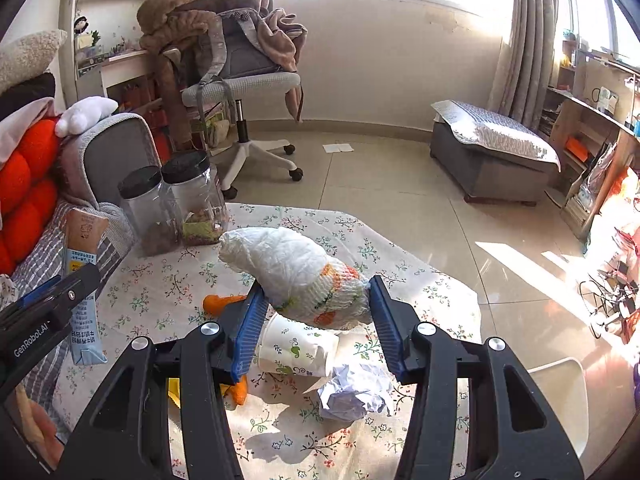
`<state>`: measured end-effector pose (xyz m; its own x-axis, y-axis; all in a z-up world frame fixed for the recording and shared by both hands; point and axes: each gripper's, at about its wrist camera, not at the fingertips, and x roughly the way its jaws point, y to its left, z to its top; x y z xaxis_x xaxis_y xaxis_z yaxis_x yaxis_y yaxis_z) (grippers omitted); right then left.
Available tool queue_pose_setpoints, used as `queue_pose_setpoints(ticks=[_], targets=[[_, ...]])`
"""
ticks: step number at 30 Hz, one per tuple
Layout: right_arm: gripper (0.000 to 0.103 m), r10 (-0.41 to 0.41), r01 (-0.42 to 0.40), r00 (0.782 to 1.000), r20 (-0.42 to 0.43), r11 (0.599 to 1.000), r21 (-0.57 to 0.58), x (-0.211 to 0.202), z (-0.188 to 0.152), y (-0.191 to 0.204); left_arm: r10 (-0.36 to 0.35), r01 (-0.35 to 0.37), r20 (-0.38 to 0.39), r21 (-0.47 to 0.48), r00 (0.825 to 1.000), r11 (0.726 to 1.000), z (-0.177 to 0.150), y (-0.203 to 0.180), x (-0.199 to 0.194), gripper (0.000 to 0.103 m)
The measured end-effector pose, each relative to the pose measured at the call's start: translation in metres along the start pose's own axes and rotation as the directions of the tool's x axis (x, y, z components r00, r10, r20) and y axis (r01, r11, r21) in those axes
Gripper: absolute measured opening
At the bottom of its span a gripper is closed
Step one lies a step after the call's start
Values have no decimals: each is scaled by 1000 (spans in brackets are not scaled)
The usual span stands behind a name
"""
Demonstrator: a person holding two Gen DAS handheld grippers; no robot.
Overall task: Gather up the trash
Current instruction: 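Carry the carton and tissue over the white bin with both tools, then open the right tool to drop the tissue into the bin, then open the left tool to drop the carton into the bin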
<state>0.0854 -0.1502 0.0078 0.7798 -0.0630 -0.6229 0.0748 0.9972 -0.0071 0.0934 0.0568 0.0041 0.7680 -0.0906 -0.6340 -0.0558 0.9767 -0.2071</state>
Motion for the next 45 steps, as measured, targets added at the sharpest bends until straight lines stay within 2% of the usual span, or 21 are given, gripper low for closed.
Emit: queue_pose_setpoints(ticks=[13, 20, 30, 36, 39, 41, 43, 45], targets=[[49, -138, 133, 990, 37, 985, 107, -29, -22, -75, -77, 75, 17, 124, 997, 989, -30, -72, -9, 62], [50, -203, 197, 979, 27, 970, 143, -39, -37, -118, -145, 142, 4, 194, 989, 971, -47, -119, -13, 62], [50, -316, 314, 948, -33, 914, 256, -54, -60, -203, -205, 204, -27, 296, 978, 933, -78, -185, -17, 62], [51, -377, 387, 921, -95, 870, 306, -56, -77, -244, -266, 280, -89, 325, 960, 903, -101, -231, -16, 62], [55, -398, 423, 906, -142, 846, 326, -57, -86, -265, -296, 314, -105, 356, 949, 880, -109, -255, -18, 62], [70, -414, 447, 895, -168, 824, 349, -59, -93, -279, -316, 339, -123, 366, 941, 867, -114, -270, -19, 62], [79, -430, 469, 883, -188, 807, 359, -63, -99, -292, -336, 367, -146, 372, 930, 853, -118, -282, -19, 62], [80, -443, 487, 873, -203, 791, 370, -67, -105, -301, -352, 391, -171, 375, 920, 841, -122, -295, -17, 62]])
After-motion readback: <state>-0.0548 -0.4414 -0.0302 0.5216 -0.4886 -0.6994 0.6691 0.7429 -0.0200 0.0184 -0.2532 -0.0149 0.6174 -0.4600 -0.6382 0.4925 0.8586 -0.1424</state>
